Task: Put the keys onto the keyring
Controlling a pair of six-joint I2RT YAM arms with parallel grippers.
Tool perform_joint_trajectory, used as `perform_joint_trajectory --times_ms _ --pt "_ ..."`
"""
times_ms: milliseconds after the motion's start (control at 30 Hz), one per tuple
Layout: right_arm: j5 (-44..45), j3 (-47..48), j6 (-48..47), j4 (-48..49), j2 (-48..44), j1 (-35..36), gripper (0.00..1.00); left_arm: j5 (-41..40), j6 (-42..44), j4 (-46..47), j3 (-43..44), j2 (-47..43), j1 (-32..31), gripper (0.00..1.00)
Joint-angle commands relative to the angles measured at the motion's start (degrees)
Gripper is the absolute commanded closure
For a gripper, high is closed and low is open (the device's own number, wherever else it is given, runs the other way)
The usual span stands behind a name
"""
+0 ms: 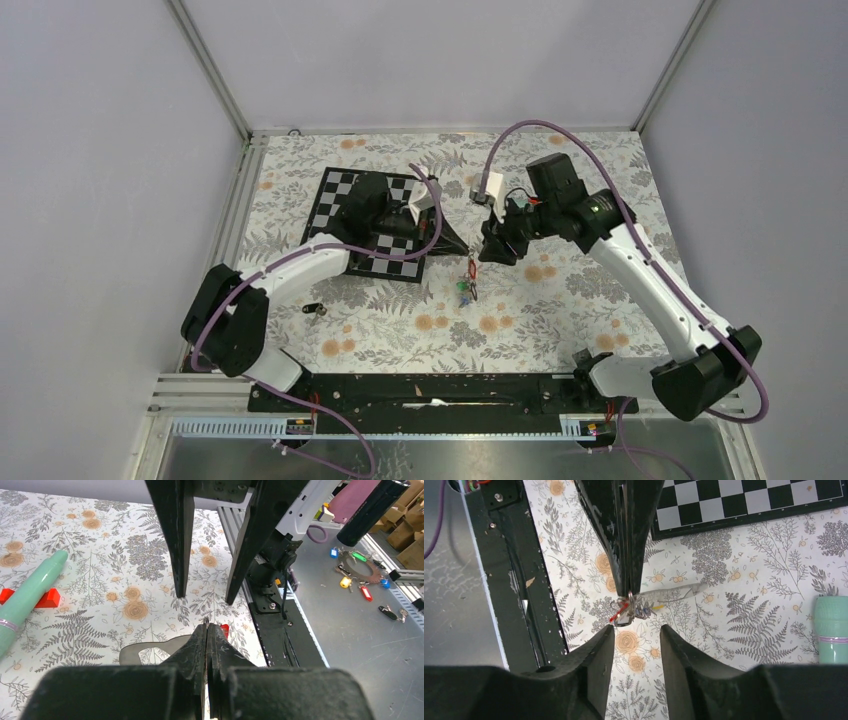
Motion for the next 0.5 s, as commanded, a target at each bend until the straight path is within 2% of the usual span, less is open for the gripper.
perform_joint_trajectory --times_ms 0,167,300,467 --pt "-7.0 -4.0 1.9 6.0 -5.0 -1.9 0.52 3.0 -9.8 16.5 -2.9 -3.6 0.7 1.00" --pt "-11.5 -6.8 3.8 11.3 -6.7 -2.8 0.49 1.9 -25.8 38.0 -7.3 -2.5 0.7 1.00" --pt "-15.5 -7.2 5.0 14.7 -7.2 -3.5 0.51 -1.2 -30.2 42.5 -9.0 -2.5 0.7 1.00" --pt "-16.6 -7.4 5.4 16.5 -7.3 -3.9 0.54 -6.1 -39.3 54.4 -12.7 -2.0 0.6 1.00"
